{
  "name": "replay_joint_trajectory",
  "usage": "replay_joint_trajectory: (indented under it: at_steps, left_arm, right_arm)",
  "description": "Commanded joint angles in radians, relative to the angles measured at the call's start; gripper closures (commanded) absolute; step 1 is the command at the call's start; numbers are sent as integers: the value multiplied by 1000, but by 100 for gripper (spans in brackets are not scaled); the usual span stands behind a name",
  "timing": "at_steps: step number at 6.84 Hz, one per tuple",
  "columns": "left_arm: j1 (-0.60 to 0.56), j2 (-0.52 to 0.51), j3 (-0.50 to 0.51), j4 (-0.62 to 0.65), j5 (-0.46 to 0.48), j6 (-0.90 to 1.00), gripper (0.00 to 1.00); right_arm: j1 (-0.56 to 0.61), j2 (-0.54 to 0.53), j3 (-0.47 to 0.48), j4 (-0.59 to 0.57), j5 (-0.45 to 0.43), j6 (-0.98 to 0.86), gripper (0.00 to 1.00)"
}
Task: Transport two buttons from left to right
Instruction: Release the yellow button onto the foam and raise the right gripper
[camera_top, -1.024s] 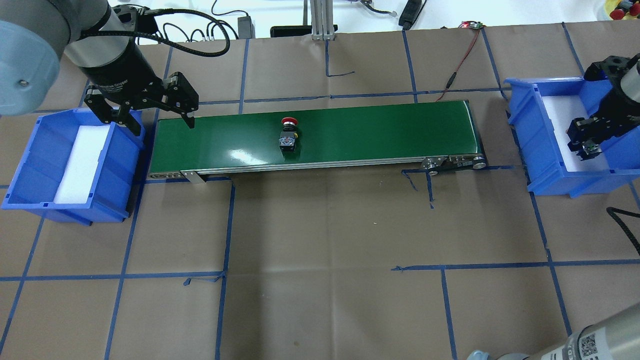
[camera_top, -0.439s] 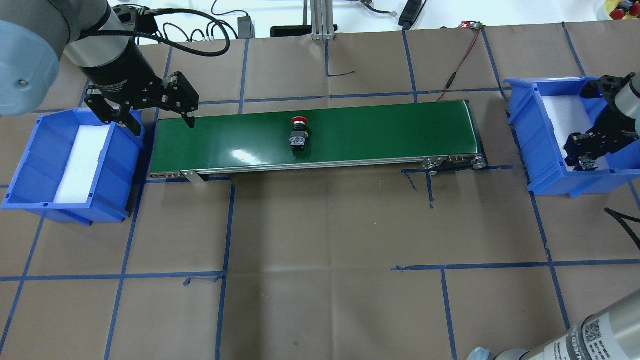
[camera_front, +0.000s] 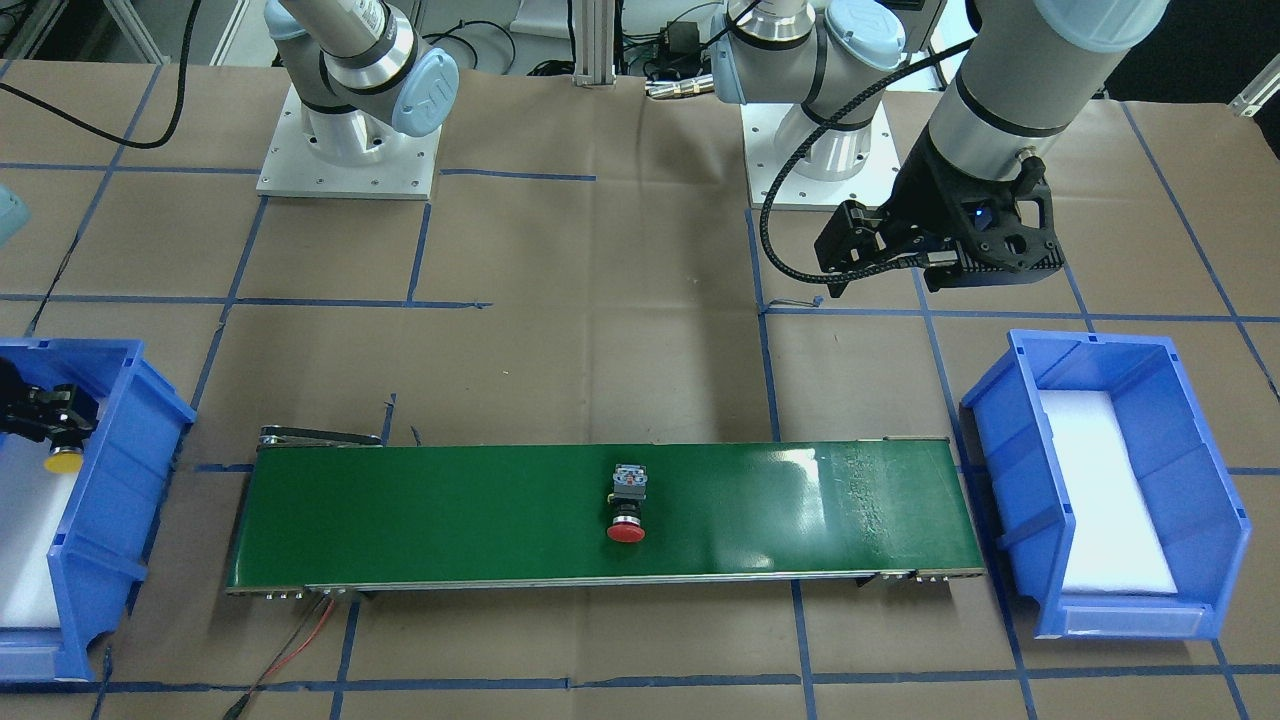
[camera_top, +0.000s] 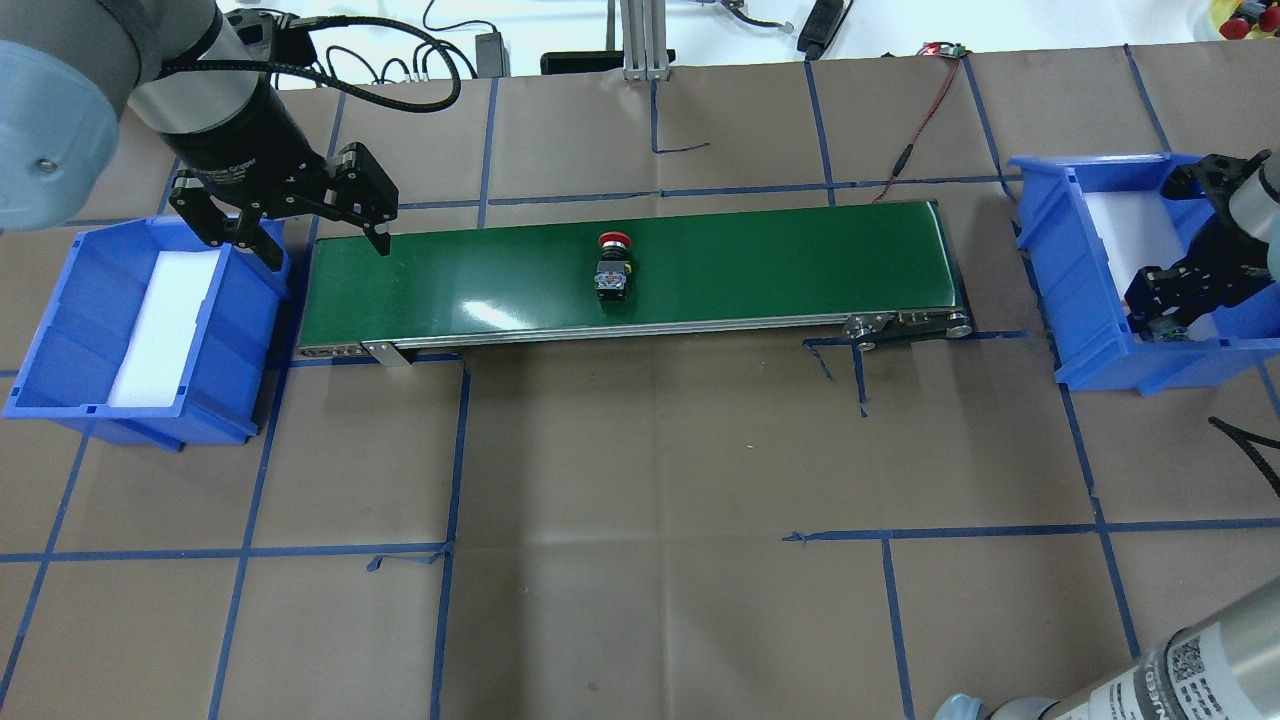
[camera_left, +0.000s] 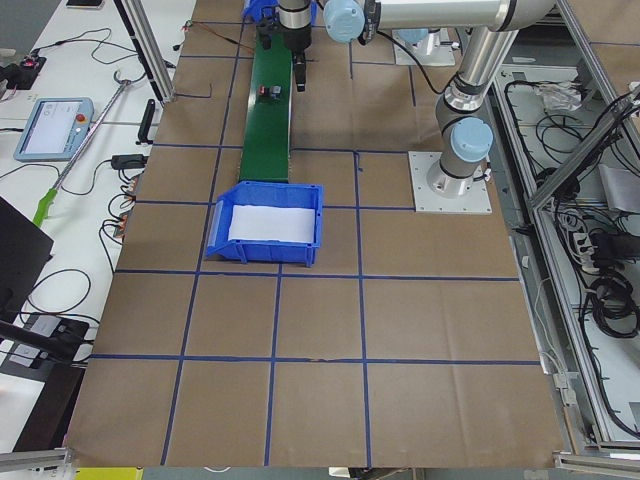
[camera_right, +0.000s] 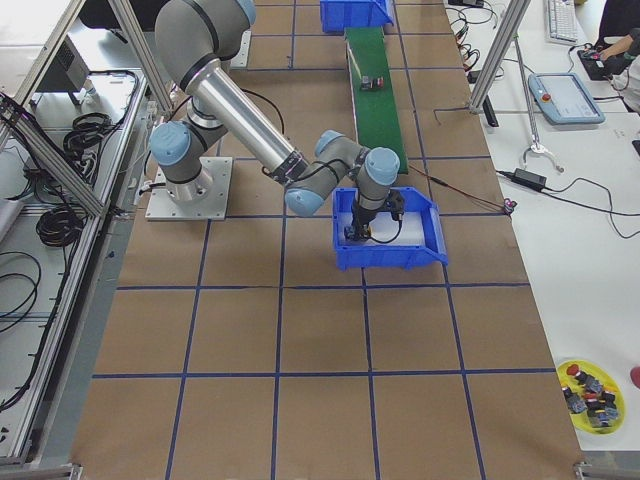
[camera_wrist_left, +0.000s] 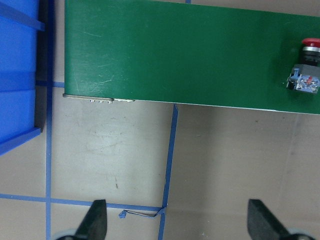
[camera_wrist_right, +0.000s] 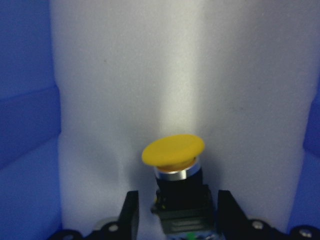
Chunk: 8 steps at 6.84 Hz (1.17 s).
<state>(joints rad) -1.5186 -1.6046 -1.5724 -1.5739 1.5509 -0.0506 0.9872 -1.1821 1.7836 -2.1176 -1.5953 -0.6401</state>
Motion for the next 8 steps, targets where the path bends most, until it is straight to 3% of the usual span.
replay_joint_trajectory:
  at_steps: [1, 4, 6, 8]
  left_arm:
    - [0, 0, 0, 0, 0, 0, 0]
    - [0, 0, 0, 0, 0, 0, 0]
    - [0, 0, 2, 0, -2, 0, 0]
    - [0, 0, 2, 0, -2, 0, 0]
  right_arm:
    - [1, -7, -6, -27, 6, 3, 0]
    - [14, -74, -65, -7, 2, 46, 0]
    - [74, -137, -201, 153, 1, 138, 0]
    - [205, -177, -304, 286, 1, 284, 0]
